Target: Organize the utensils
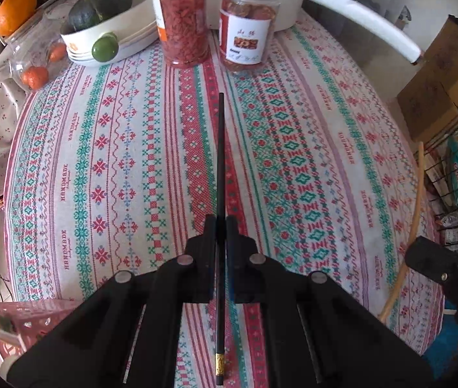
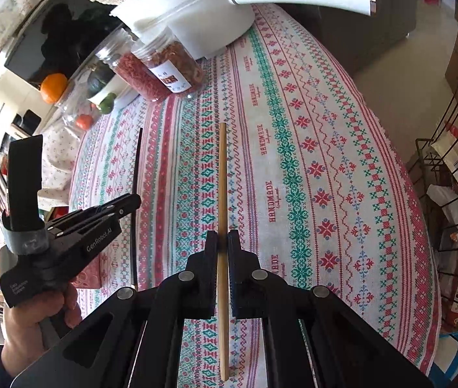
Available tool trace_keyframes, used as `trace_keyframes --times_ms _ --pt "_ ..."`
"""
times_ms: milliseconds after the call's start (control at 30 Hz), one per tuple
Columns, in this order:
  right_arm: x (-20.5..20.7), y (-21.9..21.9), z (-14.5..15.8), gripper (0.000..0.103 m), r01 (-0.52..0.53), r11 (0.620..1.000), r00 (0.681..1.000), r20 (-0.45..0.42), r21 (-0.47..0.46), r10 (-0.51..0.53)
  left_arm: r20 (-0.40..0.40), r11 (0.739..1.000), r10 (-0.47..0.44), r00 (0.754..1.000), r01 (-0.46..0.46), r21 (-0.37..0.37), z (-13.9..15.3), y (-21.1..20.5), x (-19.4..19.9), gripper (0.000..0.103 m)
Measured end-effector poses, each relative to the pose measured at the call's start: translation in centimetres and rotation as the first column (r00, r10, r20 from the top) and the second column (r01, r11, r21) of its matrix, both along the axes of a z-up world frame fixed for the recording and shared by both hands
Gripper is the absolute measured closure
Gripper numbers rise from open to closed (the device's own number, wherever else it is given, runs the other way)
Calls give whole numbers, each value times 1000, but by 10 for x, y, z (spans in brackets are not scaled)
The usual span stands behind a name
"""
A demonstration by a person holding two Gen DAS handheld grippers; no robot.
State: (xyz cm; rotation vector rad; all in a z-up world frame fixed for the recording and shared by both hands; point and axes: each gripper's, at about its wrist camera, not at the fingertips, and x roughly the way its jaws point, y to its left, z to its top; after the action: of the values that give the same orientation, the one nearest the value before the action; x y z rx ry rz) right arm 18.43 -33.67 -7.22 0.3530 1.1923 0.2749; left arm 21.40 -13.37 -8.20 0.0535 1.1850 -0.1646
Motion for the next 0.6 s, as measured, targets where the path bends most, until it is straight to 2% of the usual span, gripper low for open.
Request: trace_keyframes --times_ms 133,300,600 --pt "-22 10 24 98 -19 1000 998 66 -6 19 87 997 -52 995 56 -45 34 6 -39 96" --pt "-50 23 53 98 -42 999 987 156 -12 44 198 990 -95 976 114 -86 73 22 -79 96" --pt "-86 52 91 99 -119 992 952 278 -44 126 379 973 -73 922 150 -176 110 69 -142 96"
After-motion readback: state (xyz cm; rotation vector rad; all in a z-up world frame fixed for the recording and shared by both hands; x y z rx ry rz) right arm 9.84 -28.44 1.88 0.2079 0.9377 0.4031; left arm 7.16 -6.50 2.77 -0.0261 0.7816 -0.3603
